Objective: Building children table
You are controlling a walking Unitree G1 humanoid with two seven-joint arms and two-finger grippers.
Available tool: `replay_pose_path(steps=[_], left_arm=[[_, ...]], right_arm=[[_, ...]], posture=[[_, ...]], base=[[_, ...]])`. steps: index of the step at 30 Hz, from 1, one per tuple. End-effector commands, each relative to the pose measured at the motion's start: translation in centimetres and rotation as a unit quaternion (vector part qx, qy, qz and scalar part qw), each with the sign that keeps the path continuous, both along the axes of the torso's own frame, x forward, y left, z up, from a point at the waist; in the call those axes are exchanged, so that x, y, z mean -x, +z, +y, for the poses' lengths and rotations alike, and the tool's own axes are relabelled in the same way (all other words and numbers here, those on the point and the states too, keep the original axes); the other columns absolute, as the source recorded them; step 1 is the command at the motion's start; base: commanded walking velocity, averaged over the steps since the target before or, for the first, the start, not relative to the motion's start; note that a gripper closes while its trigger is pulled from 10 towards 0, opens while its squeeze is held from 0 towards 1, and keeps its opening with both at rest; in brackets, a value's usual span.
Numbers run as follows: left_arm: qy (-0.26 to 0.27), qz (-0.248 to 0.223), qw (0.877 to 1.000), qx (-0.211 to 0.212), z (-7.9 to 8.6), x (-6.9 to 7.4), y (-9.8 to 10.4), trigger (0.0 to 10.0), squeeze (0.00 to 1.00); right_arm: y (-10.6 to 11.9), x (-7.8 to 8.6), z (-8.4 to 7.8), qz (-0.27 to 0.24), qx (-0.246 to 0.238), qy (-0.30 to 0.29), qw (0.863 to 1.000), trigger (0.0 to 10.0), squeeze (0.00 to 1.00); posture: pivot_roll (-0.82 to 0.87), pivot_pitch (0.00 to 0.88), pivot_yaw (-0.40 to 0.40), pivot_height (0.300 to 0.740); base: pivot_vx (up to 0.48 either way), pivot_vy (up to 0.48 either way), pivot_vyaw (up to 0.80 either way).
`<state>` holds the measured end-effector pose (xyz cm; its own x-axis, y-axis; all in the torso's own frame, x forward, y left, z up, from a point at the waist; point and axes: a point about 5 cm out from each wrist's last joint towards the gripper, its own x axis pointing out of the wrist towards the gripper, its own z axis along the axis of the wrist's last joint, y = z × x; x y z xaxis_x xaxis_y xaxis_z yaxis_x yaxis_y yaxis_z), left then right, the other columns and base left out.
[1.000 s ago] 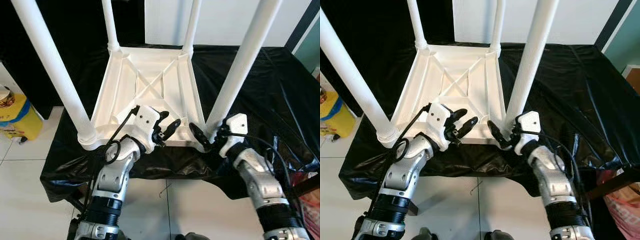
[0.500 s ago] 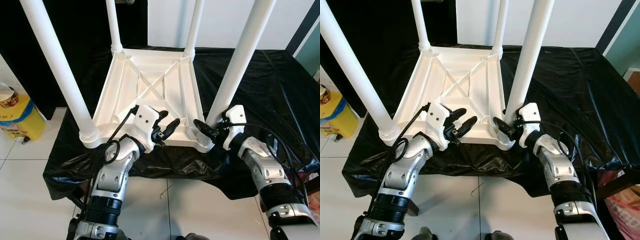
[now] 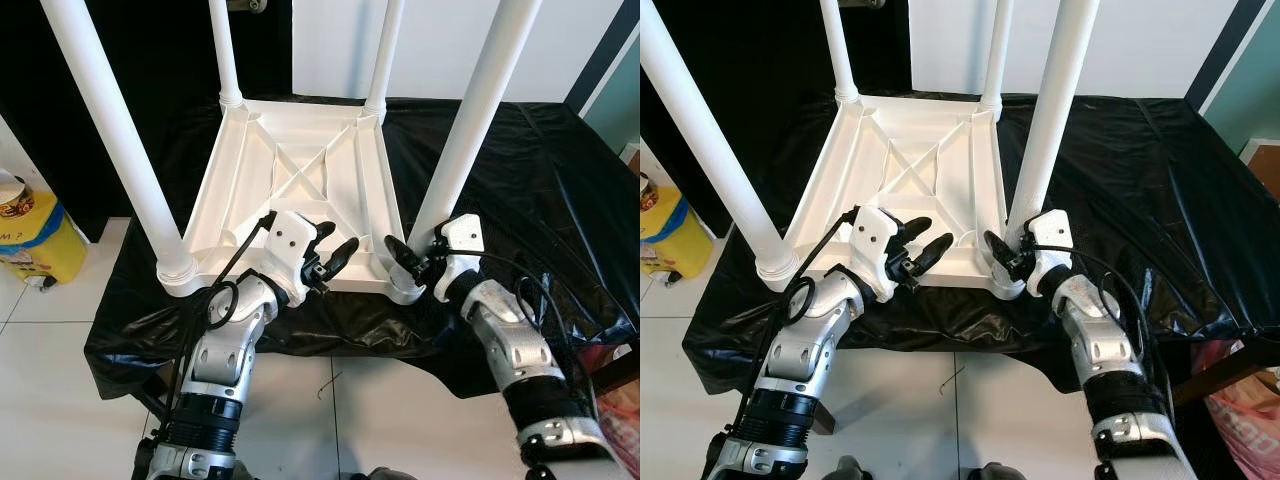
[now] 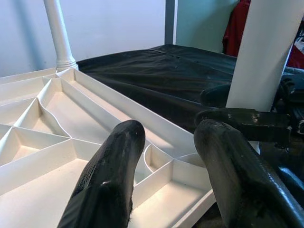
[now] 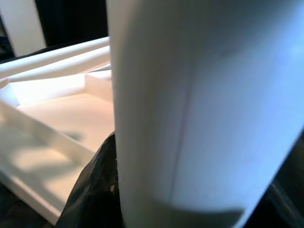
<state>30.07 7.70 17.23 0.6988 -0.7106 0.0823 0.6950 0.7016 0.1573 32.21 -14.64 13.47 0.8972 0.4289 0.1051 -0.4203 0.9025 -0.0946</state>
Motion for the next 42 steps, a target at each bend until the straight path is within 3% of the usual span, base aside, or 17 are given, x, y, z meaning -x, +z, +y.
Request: replay_pose_path(steps=[1, 12, 19, 25, 31, 32, 33, 42], left_arm=[[0.043, -0.003, 0.999, 0.008, 0.0, -0.4, 0.1, 10.0, 0.0], [0.033, -0.001, 0.999, 0.007, -0.4, -0.5, 0.1, 10.0, 0.0], [0.032, 0.001, 0.999, 0.007, -0.4, -0.5, 0.0, 10.0, 0.0], [0.035, 0.0, 0.999, 0.009, -0.4, -0.5, 0.1, 10.0, 0.0], [0.035, -0.002, 0.999, 0.01, -0.4, -0.6, 0.2, 10.0, 0.0], [0.035, -0.003, 0.999, 0.01, -0.4, -0.6, 0.2, 10.0, 0.0], [0.035, -0.003, 0.999, 0.01, -0.4, -0.6, 0.3, 10.0, 0.0], [0.034, -0.005, 0.999, 0.009, -0.4, -0.6, 0.3, 10.0, 0.0]], right_arm=[[-1.6, 0.5, 0.6, 0.032, 0.025, -0.005, 0.999, 0.0, 0.0], [-1.4, 0.5, 1.1, 0.029, -0.012, -0.08, 0.996, 0.0, 0.0], [-1.7, 1.1, 2.9, 0.028, -0.04, -0.181, 0.982, 0.0, 0.0], [-1.6, 1.1, 4.1, 0.033, -0.048, -0.18, 0.982, 0.0, 0.0], [-1.5, 1.1, 3.9, 0.029, -0.041, -0.177, 0.983, 0.0, 0.0], [-1.5, 1.1, 3.9, 0.028, -0.041, -0.178, 0.983, 4.2, 0.0], [-1.4, 1.1, 3.9, 0.026, -0.041, -0.182, 0.982, 10.0, 0.0], [-1.2, 1.0, 3.8, 0.021, -0.039, -0.198, 0.979, 10.0, 0.0]], posture=[[0.01, 0.047, -0.066, 0.74], [-0.01, 0.056, -0.047, 0.74], [0.0, 0.062, -0.052, 0.74], [0.0, 0.061, -0.052, 0.74], [0.0, 0.059, -0.051, 0.74], [-0.01, 0.059, -0.05, 0.74], [-0.01, 0.059, -0.049, 0.74], [-0.01, 0.059, -0.05, 0.74]], base=[[0.0, 0.0, 0.0], [0.0, 0.0, 0.0], [0.0, 0.0, 0.0], [0.0, 0.0, 0.0], [0.0, 0.0, 0.0], [0.0, 0.0, 0.0], [0.0, 0.0, 0.0], [0.0, 0.0, 0.0]])
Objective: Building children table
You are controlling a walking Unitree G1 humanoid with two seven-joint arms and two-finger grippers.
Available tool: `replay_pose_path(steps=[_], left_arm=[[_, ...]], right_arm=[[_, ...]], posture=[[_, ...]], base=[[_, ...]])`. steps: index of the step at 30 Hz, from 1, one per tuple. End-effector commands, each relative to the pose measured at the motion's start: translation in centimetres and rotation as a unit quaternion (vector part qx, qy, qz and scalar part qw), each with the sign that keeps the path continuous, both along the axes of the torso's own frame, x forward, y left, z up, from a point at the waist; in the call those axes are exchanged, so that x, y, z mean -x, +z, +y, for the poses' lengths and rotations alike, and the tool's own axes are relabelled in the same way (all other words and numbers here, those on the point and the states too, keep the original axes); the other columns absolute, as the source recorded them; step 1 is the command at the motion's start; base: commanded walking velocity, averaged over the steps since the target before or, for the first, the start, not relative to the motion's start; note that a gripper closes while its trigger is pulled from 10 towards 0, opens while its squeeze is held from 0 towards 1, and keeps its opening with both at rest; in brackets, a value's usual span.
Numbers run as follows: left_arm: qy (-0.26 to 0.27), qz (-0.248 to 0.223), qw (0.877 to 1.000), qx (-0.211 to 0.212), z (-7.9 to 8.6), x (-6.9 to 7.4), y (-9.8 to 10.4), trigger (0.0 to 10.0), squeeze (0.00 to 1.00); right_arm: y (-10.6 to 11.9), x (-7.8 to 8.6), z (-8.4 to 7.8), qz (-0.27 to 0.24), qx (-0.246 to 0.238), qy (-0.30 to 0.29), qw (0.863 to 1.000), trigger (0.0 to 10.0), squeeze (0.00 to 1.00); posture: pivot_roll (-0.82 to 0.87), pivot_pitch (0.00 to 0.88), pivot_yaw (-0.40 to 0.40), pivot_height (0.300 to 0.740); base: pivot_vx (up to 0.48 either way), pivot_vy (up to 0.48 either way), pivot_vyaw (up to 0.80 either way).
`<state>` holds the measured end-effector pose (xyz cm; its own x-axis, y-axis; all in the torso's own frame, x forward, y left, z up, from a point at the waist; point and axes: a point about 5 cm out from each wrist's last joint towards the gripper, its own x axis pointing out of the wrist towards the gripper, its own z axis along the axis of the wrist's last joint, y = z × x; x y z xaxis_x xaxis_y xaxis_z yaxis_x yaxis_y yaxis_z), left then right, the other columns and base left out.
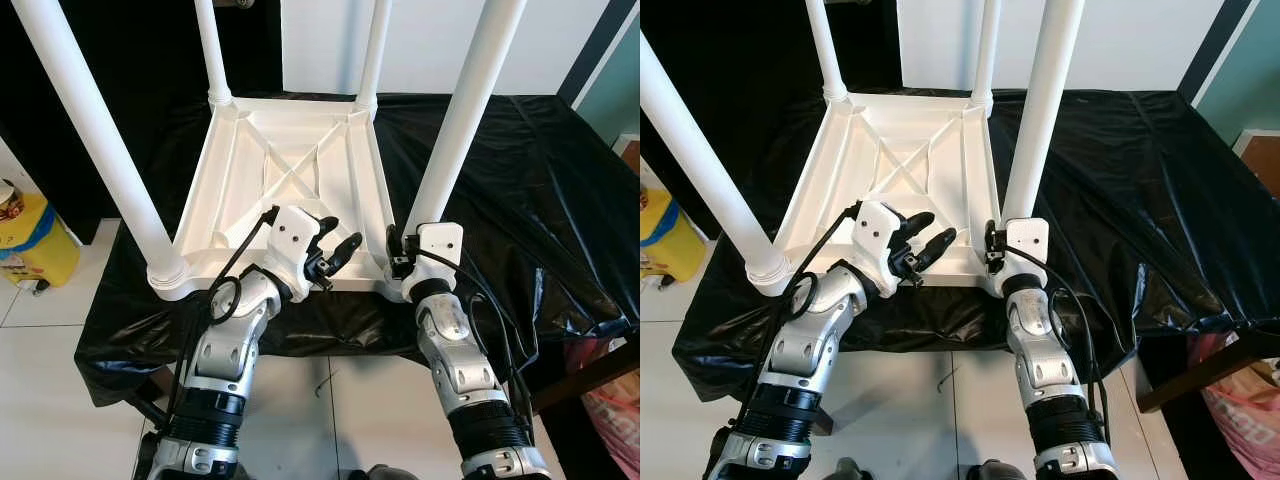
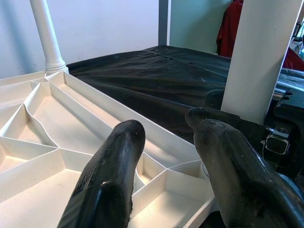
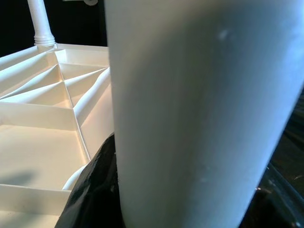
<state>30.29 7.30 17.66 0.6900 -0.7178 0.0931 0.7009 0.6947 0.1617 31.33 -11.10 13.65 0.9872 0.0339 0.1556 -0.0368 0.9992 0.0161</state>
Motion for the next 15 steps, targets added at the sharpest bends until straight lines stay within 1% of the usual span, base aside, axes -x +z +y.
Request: replay_pose_path(steps=[1, 15], left_arm=[[0.04, 0.001, 0.999, 0.008, 0.04, -0.38, -0.13, 10.0, 0.0], [0.042, 0.0, 0.999, 0.009, 0.08, -0.4, -0.06, 10.0, 0.0]], right_arm=[[-1.36, 0.14, 0.15, 0.036, 0.013, 0.0, 0.999, 10.0, 0.0], [-1.08, -0.09, -0.16, 0.029, 0.017, 0.01, 0.999, 10.0, 0.0]], posture=[[-0.01, 0.059, -0.05, 0.74], [0.0, 0.058, -0.055, 0.74]], base=[[0.0, 0.0, 0.0], [0.0, 0.0, 0.0]])
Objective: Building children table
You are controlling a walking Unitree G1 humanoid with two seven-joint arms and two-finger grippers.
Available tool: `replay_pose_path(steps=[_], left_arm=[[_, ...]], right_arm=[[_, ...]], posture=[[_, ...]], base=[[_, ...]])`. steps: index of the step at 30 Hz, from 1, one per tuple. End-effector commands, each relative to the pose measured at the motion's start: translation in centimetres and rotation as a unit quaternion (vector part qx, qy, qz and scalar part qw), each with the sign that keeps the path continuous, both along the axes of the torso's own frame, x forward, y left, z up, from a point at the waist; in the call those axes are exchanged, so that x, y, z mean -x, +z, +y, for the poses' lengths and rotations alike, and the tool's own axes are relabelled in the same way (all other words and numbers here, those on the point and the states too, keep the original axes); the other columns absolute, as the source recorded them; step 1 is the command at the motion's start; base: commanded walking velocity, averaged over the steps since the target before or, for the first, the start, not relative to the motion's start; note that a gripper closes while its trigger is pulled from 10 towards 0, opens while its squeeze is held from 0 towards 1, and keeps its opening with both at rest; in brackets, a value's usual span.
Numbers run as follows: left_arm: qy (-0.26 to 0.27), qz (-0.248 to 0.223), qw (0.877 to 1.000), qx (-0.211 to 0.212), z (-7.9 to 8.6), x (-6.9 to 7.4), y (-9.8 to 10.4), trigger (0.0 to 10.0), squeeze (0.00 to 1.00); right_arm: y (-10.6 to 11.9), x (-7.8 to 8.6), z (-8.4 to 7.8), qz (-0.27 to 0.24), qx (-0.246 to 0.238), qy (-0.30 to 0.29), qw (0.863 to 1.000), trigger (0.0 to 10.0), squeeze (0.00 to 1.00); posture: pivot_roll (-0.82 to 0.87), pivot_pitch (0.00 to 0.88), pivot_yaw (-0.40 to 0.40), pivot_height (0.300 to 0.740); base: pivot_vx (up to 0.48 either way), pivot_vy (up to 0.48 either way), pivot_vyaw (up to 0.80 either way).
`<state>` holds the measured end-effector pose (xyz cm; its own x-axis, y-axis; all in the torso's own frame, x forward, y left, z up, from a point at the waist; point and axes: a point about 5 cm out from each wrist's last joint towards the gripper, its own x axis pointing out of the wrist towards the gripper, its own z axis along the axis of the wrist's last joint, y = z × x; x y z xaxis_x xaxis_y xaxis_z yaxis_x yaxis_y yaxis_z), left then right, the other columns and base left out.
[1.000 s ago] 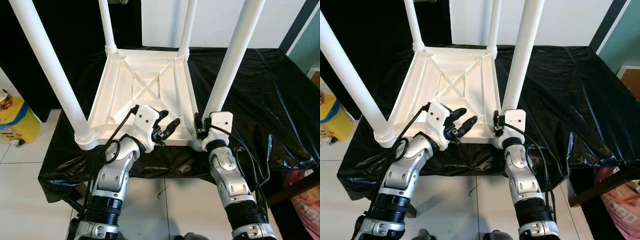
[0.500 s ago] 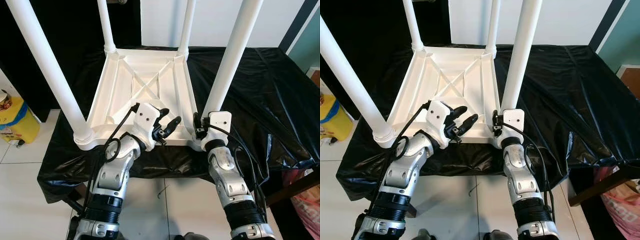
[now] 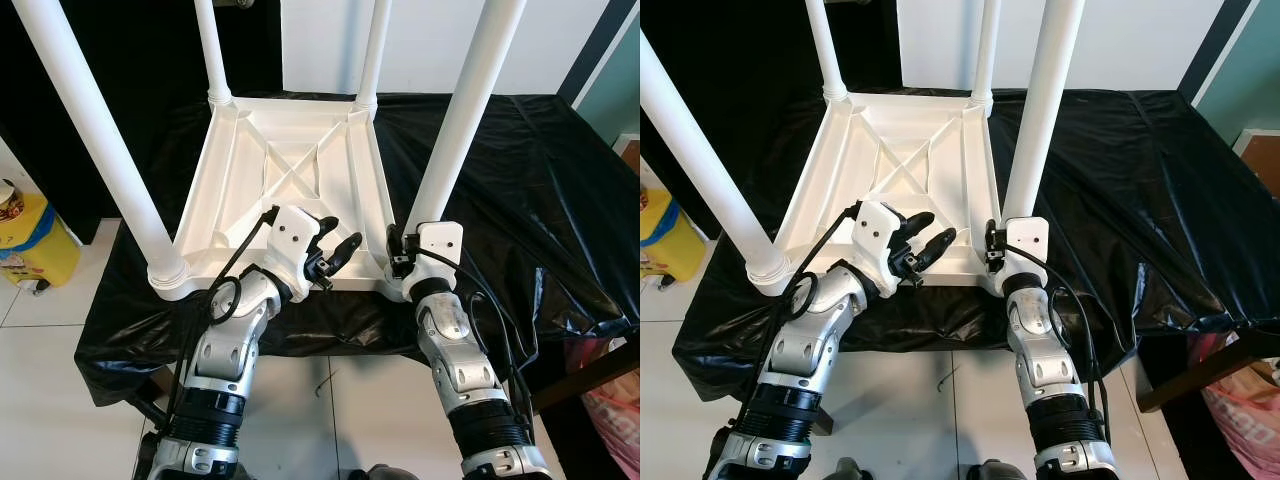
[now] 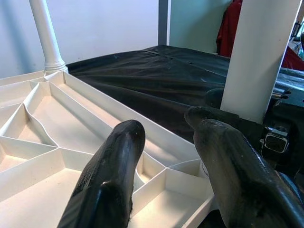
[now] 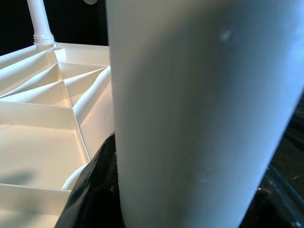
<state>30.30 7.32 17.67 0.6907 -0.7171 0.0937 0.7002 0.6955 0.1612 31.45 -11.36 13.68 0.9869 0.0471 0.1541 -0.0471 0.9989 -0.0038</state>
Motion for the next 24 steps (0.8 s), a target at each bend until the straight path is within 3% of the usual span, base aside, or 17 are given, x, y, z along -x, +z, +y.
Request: replay_pose_path(steps=[1, 6, 9, 10, 15, 16, 18, 20, 24], left_arm=[[0.042, 0.0, 0.999, 0.009, 0.0, -0.4, -0.1, 10.0, 0.0], [0.041, 0.0, 0.999, 0.009, 0.0, -0.4, -0.1, 10.0, 0.0], [0.04, 0.0, 0.999, 0.009, 0.0, -0.4, -0.1, 10.0, 0.0], [0.04, 0.0, 0.999, 0.009, 0.1, -0.4, -0.1, 10.0, 0.0], [0.038, 0.0, 0.999, 0.009, 0.1, -0.4, -0.1, 10.0, 0.0], [0.036, 0.0, 0.999, 0.01, 0.0, -0.5, -0.1, 10.0, 0.0], [0.036, 0.0, 0.999, 0.01, 0.0, -0.5, -0.1, 10.0, 0.0], [0.032, -0.001, 0.999, 0.012, -0.2, -0.5, 0.0, 10.0, 0.0], [0.029, -0.002, 1.0, 0.011, -0.2, -0.6, 0.1, 10.0, 0.0]], right_arm=[[-1.1, 0.0, 0.0, 0.028, 0.006, 0.011, 1.0, 10.0, 1.0], [-0.7, 0.0, -0.5, 0.012, 0.009, 0.035, 0.999, 10.0, 1.0], [-0.6, 0.0, -1.8, 0.008, 0.019, 0.083, 0.996, 10.0, 0.97], [-0.6, 0.0, -2.2, 0.009, 0.022, 0.102, 0.994, 10.0, 0.0], [-0.5, 0.0, -3.1, 0.011, 0.036, 0.148, 0.988, 10.0, 0.0], [-0.4, 0.1, -3.2, 0.012, 0.043, 0.182, 0.982, 10.0, 0.0], [-0.4, 0.1, -3.2, 0.012, 0.043, 0.182, 0.982, 10.0, 0.0], [-0.4, 0.5, -3.0, 0.017, 0.056, 0.24, 0.969, 10.0, 0.0], [-0.4, 0.6, -3.1, 0.023, 0.07, 0.275, 0.959, 10.0, 0.0]], posture=[[0.0, 0.058, -0.055, 0.74], [0.0, 0.056, -0.055, 0.74], [0.0, 0.053, -0.053, 0.74], [-0.01, 0.05, -0.051, 0.74], [-0.01, 0.044, -0.046, 0.74], [-0.02, 0.042, -0.042, 0.74], [-0.02, 0.042, -0.042, 0.74], [-0.02, 0.039, -0.037, 0.74], [-0.03, 0.036, -0.029, 0.74]], base=[[0.0, 0.0, 0.0], [0.0, 0.0, 0.0], [0.0, 0.0, 0.0], [0.0, 0.0, 0.0], [0.0, 0.0, 0.0], [0.0, 0.0, 0.0], [0.0, 0.0, 0.0], [0.0, 0.0, 0.0], [0.0, 0.0, 0.0]])
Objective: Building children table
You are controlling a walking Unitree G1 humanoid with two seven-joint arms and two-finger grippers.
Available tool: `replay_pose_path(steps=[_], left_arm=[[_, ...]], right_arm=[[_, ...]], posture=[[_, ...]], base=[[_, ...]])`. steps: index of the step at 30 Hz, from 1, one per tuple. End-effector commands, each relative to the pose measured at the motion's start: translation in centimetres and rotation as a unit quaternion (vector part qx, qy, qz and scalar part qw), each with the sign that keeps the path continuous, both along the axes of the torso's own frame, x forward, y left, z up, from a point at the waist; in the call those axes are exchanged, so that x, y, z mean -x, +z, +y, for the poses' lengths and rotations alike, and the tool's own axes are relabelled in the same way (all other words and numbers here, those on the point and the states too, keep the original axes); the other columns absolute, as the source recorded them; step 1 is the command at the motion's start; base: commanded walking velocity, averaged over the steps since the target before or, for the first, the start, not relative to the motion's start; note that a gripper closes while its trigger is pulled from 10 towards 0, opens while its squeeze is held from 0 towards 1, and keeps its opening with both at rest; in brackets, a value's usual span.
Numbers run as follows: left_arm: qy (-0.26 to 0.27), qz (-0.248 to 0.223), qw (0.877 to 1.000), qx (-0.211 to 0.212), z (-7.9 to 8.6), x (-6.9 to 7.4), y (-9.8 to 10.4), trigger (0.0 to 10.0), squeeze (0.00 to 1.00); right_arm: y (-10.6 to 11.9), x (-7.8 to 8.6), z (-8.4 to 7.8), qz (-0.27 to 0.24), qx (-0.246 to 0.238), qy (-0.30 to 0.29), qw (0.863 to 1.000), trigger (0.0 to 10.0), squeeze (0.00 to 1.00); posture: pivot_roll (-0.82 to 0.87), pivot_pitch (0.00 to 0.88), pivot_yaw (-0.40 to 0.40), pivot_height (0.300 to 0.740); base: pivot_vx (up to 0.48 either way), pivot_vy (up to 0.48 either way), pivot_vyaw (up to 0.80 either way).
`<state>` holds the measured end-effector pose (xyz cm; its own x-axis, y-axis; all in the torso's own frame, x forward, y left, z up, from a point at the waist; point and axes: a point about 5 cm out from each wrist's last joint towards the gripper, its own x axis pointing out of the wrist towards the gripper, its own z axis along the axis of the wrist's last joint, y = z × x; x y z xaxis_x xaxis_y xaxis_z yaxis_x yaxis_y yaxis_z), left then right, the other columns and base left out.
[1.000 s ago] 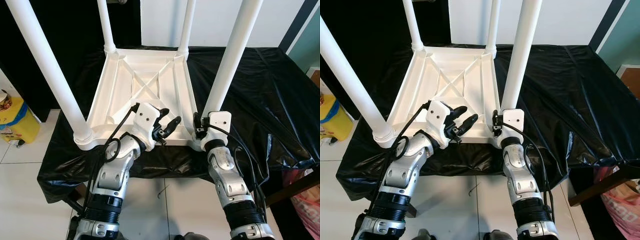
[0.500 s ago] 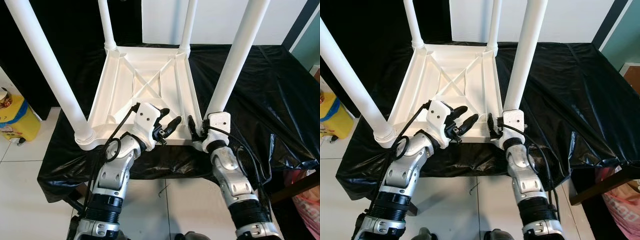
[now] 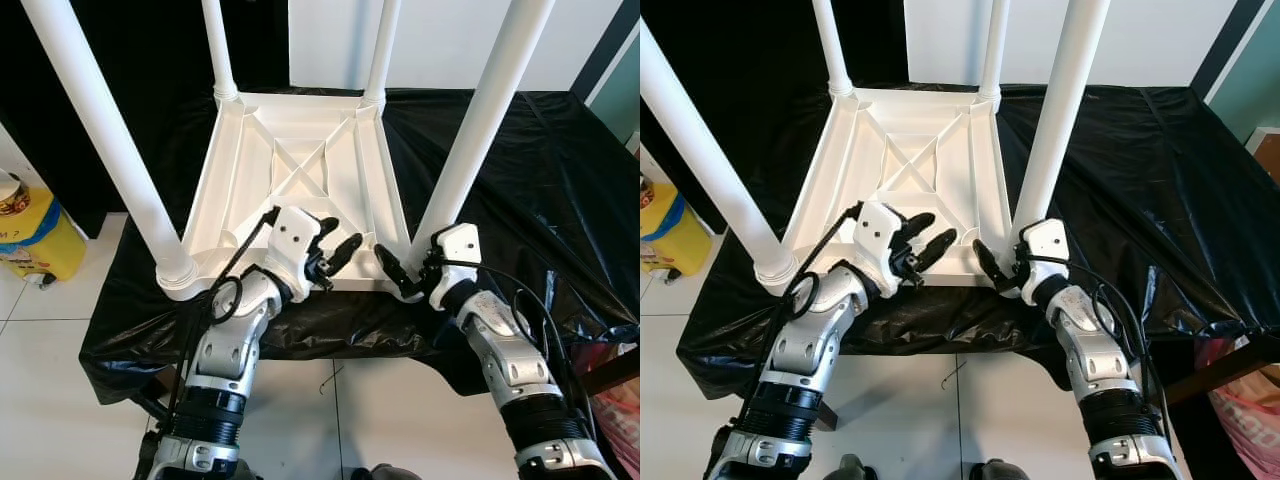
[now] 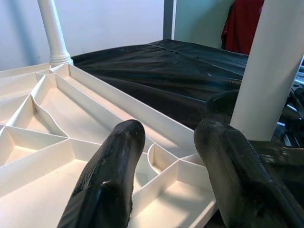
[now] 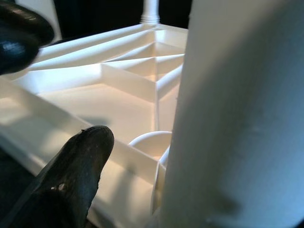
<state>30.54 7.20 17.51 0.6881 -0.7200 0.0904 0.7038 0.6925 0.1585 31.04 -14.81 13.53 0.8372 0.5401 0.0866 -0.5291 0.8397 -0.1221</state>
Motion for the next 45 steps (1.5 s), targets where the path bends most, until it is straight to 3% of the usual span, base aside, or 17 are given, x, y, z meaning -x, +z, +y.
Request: replay_pose_path(steps=[1, 3, 4, 6, 7, 22, 25, 26, 30, 36, 45], left_arm=[[0.029, -0.004, 1.0, 0.011, -0.1, -0.3, 0.2, 10.0, 0.0], [0.029, -0.004, 1.0, 0.011, -0.1, -0.3, 0.2, 10.0, 0.0], [0.027, -0.005, 1.0, 0.01, -0.2, -0.3, 0.2, 10.0, 0.0], [0.027, -0.005, 1.0, 0.01, -0.2, -0.3, 0.2, 10.0, 0.0], [0.025, -0.005, 1.0, 0.009, -0.3, -0.3, 0.2, 10.0, 0.0], [0.048, -0.015, 0.999, -0.006, 0.3, -0.5, -0.1, 10.0, 0.0], [0.063, -0.02, 0.998, -0.015, 0.5, -0.7, -0.2, 10.0, 0.0], [0.072, -0.025, 0.997, -0.021, 0.5, -0.9, -0.2, 10.0, 0.0], [0.08, -0.03, 0.996, -0.028, 0.6, -1.0, -0.2, 10.0, 0.0], [0.084, -0.032, 0.995, -0.031, 0.7, -1.0, -0.3, 10.0, 0.0], [0.104, -0.041, 0.993, -0.045, 1.0, -1.4, -0.7, 10.0, 0.0]], right_arm=[[-0.2, -0.1, 0.1, 0.008, 0.016, 0.028, 0.999, 10.0, 0.0], [-0.2, -0.1, 0.1, 0.008, 0.016, 0.028, 0.999, 10.0, 0.0], [-0.2, -0.5, -0.1, 0.006, 0.03, 0.032, 0.999, 7.3, 0.0], [-0.2, -0.5, -0.1, 0.006, 0.03, 0.032, 0.999, 7.3, 0.0], [-0.1, -0.9, -0.3, 0.003, 0.043, 0.033, 0.999, 0.0, 0.0], [-0.7, -0.9, -0.8, 0.016, 0.058, 0.018, 0.998, 0.0, 0.0], [-1.3, -0.9, -0.6, 0.019, 0.052, -0.034, 0.998, 0.0, 0.0], [-1.6, -0.9, -0.2, 0.015, 0.042, -0.076, 0.996, 0.0, 0.0], [-1.8, -0.8, 0.1, 0.023, 0.019, -0.13, 0.991, 0.0, 0.0], [-2.1, -0.7, 0.2, 0.035, 0.003, -0.174, 0.984, 0.0, 0.0], [-2.5, 0.1, 2.8, 0.035, -0.029, -0.275, 0.96, 0.0, 0.0]], posture=[[-0.03, 0.033, -0.026, 0.74], [-0.03, 0.033, -0.026, 0.74], [-0.03, 0.032, -0.026, 0.74], [-0.03, 0.032, -0.026, 0.74], [-0.02, 0.031, -0.027, 0.74], [-0.01, 0.034, -0.043, 0.74], [-0.02, 0.037, -0.038, 0.74], [-0.02, 0.038, -0.036, 0.74], [-0.02, 0.039, -0.036, 0.74], [-0.02, 0.039, -0.037, 0.74], [-0.02, 0.039, -0.033, 0.74]], base=[[0.0, 0.0, 0.0], [0.0, 0.0, 0.0], [0.0, 0.0, 0.0], [0.0, 0.0, 0.0], [0.0, 0.0, 0.0], [0.0, 0.0, 0.0], [0.0, 0.0, 0.0], [0.0, 0.0, 0.0], [0.0, 0.0, 0.0], [0.0, 0.0, 0.0], [0.0, 0.0, 0.0]])
